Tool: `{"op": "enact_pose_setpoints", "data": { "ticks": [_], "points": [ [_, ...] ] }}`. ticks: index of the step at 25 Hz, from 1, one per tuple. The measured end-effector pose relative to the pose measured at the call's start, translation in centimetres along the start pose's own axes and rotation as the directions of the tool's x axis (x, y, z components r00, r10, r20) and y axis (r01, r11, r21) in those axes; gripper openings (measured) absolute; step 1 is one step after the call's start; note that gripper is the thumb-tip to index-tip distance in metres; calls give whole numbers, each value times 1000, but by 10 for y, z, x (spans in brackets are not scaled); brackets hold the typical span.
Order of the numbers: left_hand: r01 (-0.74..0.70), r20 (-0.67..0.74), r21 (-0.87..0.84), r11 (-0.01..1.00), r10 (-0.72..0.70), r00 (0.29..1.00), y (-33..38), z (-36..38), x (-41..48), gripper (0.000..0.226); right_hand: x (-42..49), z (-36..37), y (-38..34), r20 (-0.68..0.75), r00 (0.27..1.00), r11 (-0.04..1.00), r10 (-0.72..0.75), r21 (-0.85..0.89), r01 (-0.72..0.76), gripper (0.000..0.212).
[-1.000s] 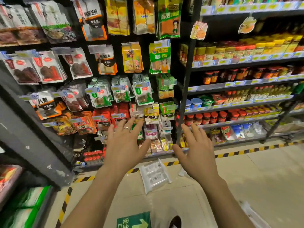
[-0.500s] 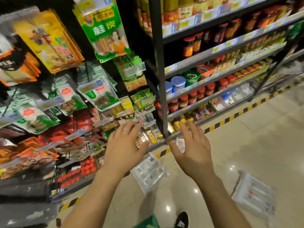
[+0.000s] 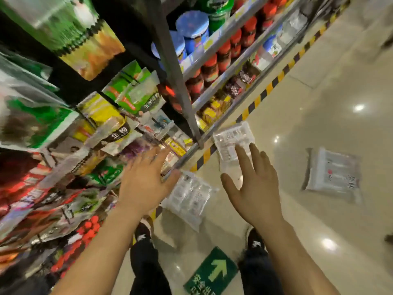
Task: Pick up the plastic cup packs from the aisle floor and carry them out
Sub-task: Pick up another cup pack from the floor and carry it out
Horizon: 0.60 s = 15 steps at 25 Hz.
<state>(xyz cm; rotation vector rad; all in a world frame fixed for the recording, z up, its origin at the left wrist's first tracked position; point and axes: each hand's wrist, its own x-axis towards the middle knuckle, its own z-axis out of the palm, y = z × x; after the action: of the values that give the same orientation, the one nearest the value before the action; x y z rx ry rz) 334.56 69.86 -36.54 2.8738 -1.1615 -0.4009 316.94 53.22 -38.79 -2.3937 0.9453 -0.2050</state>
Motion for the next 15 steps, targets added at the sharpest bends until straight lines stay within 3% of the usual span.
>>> {"op": "enact_pose_setpoints", "data": {
  "ticks": [4,10,15],
  "points": [
    [-145,107,-47,988,149,983,-64,112,51,65,-3,127,8,-9,986,985,169,20,-169,69],
    [-165,118,-131,978,181,976,-137,286,102,54,-10,336,44,51,939,933,340,109,-344,69],
    [-232,169,-170,958,260,951,-161,437,115,59,-11,481,111,98,882,874,462,118,-471,72]
  ]
}}
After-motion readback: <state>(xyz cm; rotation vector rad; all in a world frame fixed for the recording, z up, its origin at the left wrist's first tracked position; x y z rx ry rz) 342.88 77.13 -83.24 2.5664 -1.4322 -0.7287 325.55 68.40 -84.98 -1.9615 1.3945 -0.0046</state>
